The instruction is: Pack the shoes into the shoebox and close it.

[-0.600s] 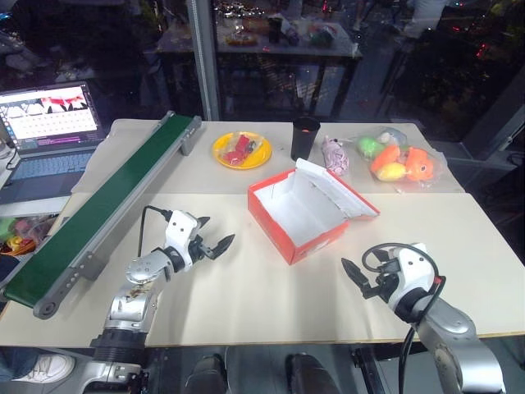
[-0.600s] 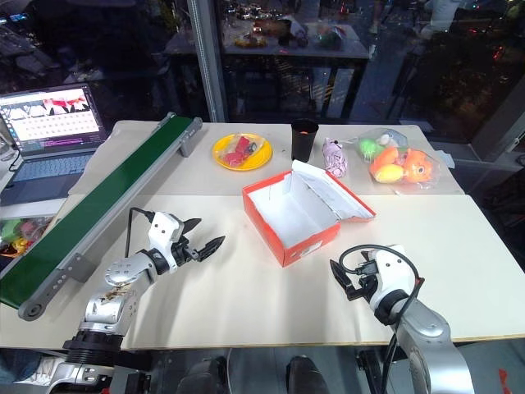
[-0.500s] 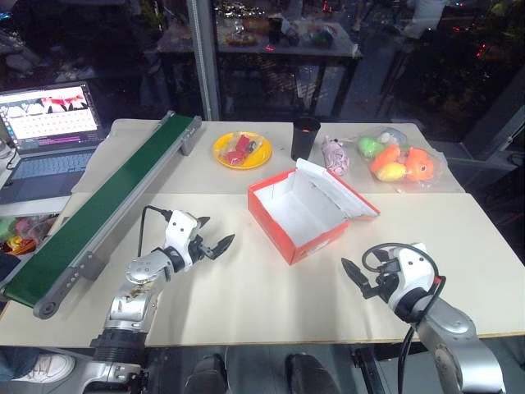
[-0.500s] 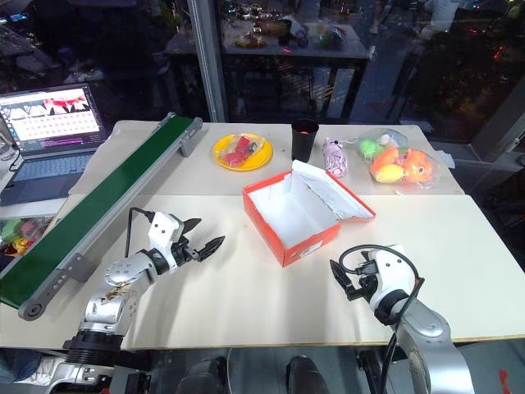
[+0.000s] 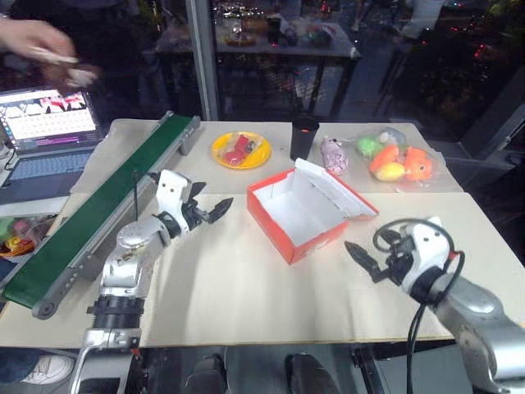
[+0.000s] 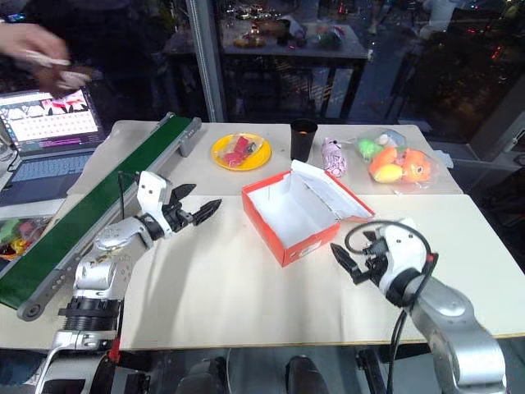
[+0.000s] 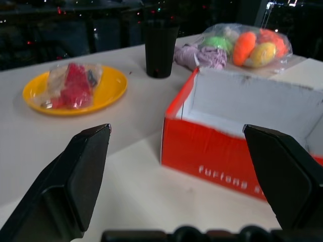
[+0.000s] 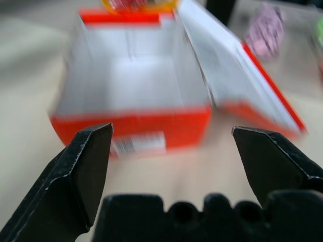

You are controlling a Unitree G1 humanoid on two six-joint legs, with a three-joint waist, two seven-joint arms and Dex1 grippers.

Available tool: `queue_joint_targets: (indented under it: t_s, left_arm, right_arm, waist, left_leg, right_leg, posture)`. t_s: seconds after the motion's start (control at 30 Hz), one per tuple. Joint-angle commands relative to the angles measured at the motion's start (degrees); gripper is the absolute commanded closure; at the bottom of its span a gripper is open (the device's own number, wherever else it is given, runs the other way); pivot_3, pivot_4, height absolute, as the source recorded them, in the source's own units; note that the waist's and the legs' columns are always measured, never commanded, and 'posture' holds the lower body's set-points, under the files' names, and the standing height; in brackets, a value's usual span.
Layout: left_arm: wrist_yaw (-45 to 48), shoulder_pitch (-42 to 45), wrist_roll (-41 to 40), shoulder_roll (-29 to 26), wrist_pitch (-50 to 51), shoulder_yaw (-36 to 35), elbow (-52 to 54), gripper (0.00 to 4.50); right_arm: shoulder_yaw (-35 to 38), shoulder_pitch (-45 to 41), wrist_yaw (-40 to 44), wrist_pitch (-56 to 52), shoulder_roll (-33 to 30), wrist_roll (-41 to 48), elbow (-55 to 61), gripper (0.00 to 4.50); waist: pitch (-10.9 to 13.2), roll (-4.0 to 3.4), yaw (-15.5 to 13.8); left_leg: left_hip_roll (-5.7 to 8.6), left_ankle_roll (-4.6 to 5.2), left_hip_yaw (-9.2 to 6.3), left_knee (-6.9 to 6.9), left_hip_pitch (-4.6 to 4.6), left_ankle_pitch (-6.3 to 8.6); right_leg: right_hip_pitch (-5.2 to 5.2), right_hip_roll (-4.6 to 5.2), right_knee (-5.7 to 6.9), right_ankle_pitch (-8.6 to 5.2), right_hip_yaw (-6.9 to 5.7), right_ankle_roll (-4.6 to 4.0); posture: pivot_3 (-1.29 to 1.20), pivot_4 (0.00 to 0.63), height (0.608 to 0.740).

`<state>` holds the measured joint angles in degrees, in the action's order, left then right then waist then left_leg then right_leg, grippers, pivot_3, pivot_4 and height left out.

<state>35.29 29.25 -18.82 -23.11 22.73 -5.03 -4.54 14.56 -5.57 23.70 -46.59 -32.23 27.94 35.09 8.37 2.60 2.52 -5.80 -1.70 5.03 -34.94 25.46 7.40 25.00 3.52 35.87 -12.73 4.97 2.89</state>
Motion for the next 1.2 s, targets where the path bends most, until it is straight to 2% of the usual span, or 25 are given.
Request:
queue_joint_targets:
  t_s: [0.03, 0.17, 0.27, 0.4, 0.57, 0.87, 1.2]
  left_arm:
    - [-1.26, 1.52, -2.56, 0.28, 1.99, -1.82, 4.43, 0.0]
    - [-5.16, 1.7, -3.22, -0.01, 4.18, -4.36, 7.44, 0.0]
    - [-7.68, 1.19, -2.6, -0.35, 5.87, -5.29, 8.25, 0.0]
    - [-15.35, -2.25, -0.26, -1.81, 7.66, -11.09, 6.11, 0.0]
    - [-17.05, -4.11, -0.98, -4.0, 8.99, -14.33, 7.84, 0.0]
    - [-19.19, -2.44, -1.86, -4.86, 11.13, -15.78, 9.2, 0.0]
    - [-21.01, -0.32, -1.43, -4.02, 11.05, -14.52, 7.13, 0.0]
  right_arm:
    - [0.02, -3.88, 0.55, -3.46, -1.34, 3.76, 2.77, 0.05]
    - [-5.19, -11.57, 1.1, -4.2, -0.31, 4.3, -0.56, 0.05]
    - [-7.64, -14.16, 0.77, -3.44, 0.77, 3.18, -3.16, 0.05]
    - [-16.36, -19.98, 3.56, 0.48, 4.8, 0.43, -10.54, 0.05]
    - [-20.52, -22.65, 6.56, 5.87, 6.97, -2.99, -17.19, 0.05]
    - [-23.16, -24.46, 8.53, 10.26, 10.43, -6.13, -21.96, 0.05]
    - [-22.54, -23.24, 8.29, 10.11, 11.23, -7.64, -21.09, 0.05]
  waist:
    - [0.01, 0.03, -0.1]
    - [0.09, 0.08, -0.15]
    - [0.12, 0.1, -0.04]
    - [0.11, 0.11, 0.34]
    - [0.14, 0.16, -0.26]
    - [0.2, 0.26, -1.18]
    - [0.2, 0.26, -1.46]
  left_leg:
    - [0.0, 0.01, -0.05, 0.05, 0.01, 0.0]
    - [0.0, 0.14, -0.15, 0.11, 0.07, -0.08]
    - [0.0, 0.34, -0.16, -0.01, 0.1, -0.21]
    - [-0.01, 0.32, -0.17, -0.03, -0.02, -0.2]
    - [-0.01, 0.35, -0.18, 0.05, 0.09, -0.22]
    - [-0.04, 0.0, -0.18, -0.01, 0.17, -0.01]
    - [-0.06, -0.01, -0.18, 0.05, 0.16, -0.01]
  right_leg:
    - [-0.01, -0.02, 0.0, -0.01, 0.0, 0.0]
    - [0.02, -0.06, 0.07, -0.04, -0.08, -0.02]
    - [0.04, -0.07, 0.1, -0.05, -0.08, 0.0]
    - [-0.02, -0.07, 0.14, -0.05, -0.08, -0.02]
    - [0.11, -0.09, 0.22, 0.1, -0.1, -0.02]
    - [0.14, -0.06, 0.21, 0.17, -0.23, -0.37]
    - [0.15, -0.07, 0.22, 0.29, -0.28, -0.19]
  posture:
    - [0.0, 0.15, 0.736]
    - [0.0, 0.15, 0.736]
    - [0.0, 0.15, 0.736]
    - [0.0, 0.15, 0.736]
    - [0.0, 0.15, 0.736]
    - [0.0, 0.15, 0.736]
    - [0.0, 0.15, 0.736]
